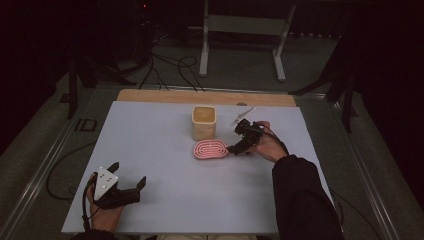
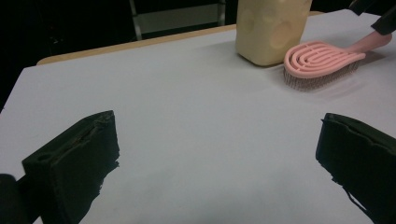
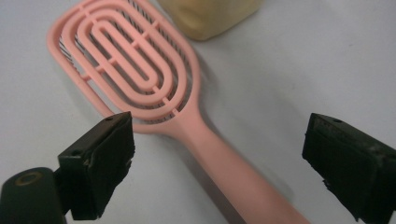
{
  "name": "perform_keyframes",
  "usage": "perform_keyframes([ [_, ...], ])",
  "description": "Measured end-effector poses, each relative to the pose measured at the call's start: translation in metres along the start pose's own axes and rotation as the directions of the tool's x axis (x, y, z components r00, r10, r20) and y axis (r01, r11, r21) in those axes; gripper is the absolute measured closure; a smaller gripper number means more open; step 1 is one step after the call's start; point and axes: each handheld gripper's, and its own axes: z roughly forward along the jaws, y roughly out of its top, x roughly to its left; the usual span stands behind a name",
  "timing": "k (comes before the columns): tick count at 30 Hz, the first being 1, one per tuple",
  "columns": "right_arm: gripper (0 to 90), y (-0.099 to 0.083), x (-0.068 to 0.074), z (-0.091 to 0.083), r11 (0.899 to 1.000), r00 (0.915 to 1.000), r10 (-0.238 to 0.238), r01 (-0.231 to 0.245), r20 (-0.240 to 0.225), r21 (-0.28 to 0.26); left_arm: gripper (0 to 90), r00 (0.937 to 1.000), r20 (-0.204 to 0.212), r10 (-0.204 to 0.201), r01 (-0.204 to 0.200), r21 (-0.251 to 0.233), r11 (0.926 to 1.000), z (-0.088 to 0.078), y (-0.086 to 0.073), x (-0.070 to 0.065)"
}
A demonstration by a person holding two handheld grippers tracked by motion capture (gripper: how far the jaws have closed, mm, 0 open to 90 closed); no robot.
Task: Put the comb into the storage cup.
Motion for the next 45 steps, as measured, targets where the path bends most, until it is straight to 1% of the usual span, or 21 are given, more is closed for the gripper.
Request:
perform_keyframes([
  [2, 10.8, 0.000, 0.000, 0.002, 1.000, 1.0000, -0.005, 0.005, -0.007, 0.012, 0.2, 1.0000, 0.000, -0.001, 0.001, 0.000, 1.0000, 0.000, 0.000, 0.000],
  [3, 11.8, -0.001, 0.001, 0.007, 0.999, 0.9995, -0.012, 0.013, -0.030, 0.032, 0.2, 1.0000, 0.000, 0.000, 0.000, 0.001, 1.0000, 0.000, 0.000, 0.000],
  [5, 12.0, 0.000, 0.003, 0.010, 0.999, 0.9993, -0.021, 0.022, -0.030, 0.043, 0.2, 1.0000, 0.000, 0.000, 0.000, 0.001, 1.0000, 0.000, 0.000, 0.000],
  [7, 13.8, 0.001, 0.007, 0.017, 0.996, 0.9983, -0.049, 0.051, -0.031, 0.070, 0.2, 1.0000, -0.001, 0.001, -0.001, 0.001, 1.0000, 0.000, 0.000, 0.000],
  [8, 13.8, 0.001, 0.007, 0.017, 0.996, 0.9983, -0.049, 0.051, -0.031, 0.070, 0.2, 1.0000, -0.001, 0.001, -0.001, 0.001, 1.0000, 0.000, 0.000, 0.000],
  [10, 16.2, 0.002, 0.008, 0.021, 0.994, 0.9963, -0.077, 0.079, -0.038, 0.074, 0.2, 1.0000, 0.000, 0.000, 0.000, 0.000, 1.0000, -0.001, 0.000, 0.000],
  [11, 17.0, 0.002, 0.010, 0.022, 0.994, 0.9973, -0.062, 0.065, -0.040, 0.086, 0.2, 1.0000, 0.000, 0.000, 0.000, -0.001, 1.0000, -0.001, 0.000, 0.001],
  [14, 20.3, 0.001, 0.008, 0.025, 0.993, 0.9949, -0.084, 0.088, -0.056, 0.084, 0.2, 1.0000, 0.000, -0.001, 0.001, -0.001, 1.0000, -0.001, 0.000, 0.001],
  [15, 21.2, 0.001, 0.009, 0.026, 0.992, 0.9952, -0.078, 0.084, -0.059, 0.093, 0.2, 1.0000, 0.000, -0.001, 0.001, -0.001, 1.0000, -0.001, 0.000, 0.001],
  [16, 22.1, 0.000, 0.008, 0.026, 0.990, 0.9928, -0.099, 0.105, -0.067, 0.094, 0.2, 1.0000, 0.000, 0.000, 0.000, -0.001, 1.0000, -0.001, 0.000, 0.001],
  [20, 23.9, -0.003, 0.010, 0.026, 0.987, 0.9893, -0.121, 0.128, -0.082, 0.096, 0.2, 1.0000, 0.001, 0.001, -0.001, 0.000, 1.0000, -0.001, 0.000, 0.000],
  [21, 24.7, -0.003, 0.011, 0.025, 0.987, 0.9904, -0.112, 0.120, -0.080, 0.102, 0.2, 1.0000, 0.001, 0.001, -0.001, 0.000, 1.0000, -0.001, 0.000, 0.000],
  [25, 27.8, -0.005, 0.010, 0.025, 0.982, 0.9840, -0.149, 0.159, -0.098, 0.105, 0.2, 1.0000, 0.001, 0.002, -0.002, 0.003, 1.0000, 0.000, 0.000, 0.000],
  [26, 29.5, -0.006, 0.010, 0.025, 0.979, 0.9812, -0.166, 0.176, -0.099, 0.102, 0.2, 1.0000, 0.001, 0.002, -0.002, 0.003, 1.0000, 0.000, 0.000, 0.000],
  [27, 31.6, -0.005, 0.013, 0.026, 0.980, 0.9844, -0.151, 0.161, -0.090, 0.116, 0.2, 1.0000, 0.001, 0.003, -0.003, 0.003, 1.0000, 0.000, 0.000, 0.000],
  [29, 34.0, -0.006, 0.015, 0.028, 0.975, 0.9833, -0.167, 0.176, -0.072, 0.135, 0.2, 1.0000, 0.001, 0.003, -0.003, 0.002, 1.0000, -0.001, 0.000, 0.000],
  [33, 36.3, -0.007, 0.015, 0.031, 0.974, 0.9822, -0.169, 0.179, -0.081, 0.139, 0.2, 1.0000, 0.001, 0.002, -0.002, 0.002, 1.0000, -0.001, 0.000, 0.000],
  [34, 40.7, -0.006, 0.017, 0.033, 0.973, 0.9822, -0.173, 0.182, -0.074, 0.144, 0.2, 1.0000, 0.002, 0.001, -0.001, 0.002, 1.0000, 0.000, 0.000, 0.000],
  [39, 46.9, -0.003, 0.021, 0.037, 0.970, 0.9784, -0.194, 0.202, -0.071, 0.134, 0.2, 1.0000, 0.003, 0.003, -0.003, 0.003, 1.0000, 0.000, 0.000, 0.000],
  [40, 51.5, -0.002, 0.024, 0.038, 0.969, 0.9786, -0.194, 0.202, -0.068, 0.144, 0.2, 1.0000, 0.004, 0.002, -0.002, 0.002, 1.0000, -0.001, 0.000, 0.000],
  [45, 56.4, -0.001, 0.026, 0.039, 0.964, 0.9752, -0.210, 0.219, -0.068, 0.149, 0.2, 1.0000, 0.004, 0.003, -0.003, 0.003, 1.0000, -0.001, 0.000, 0.000],
])
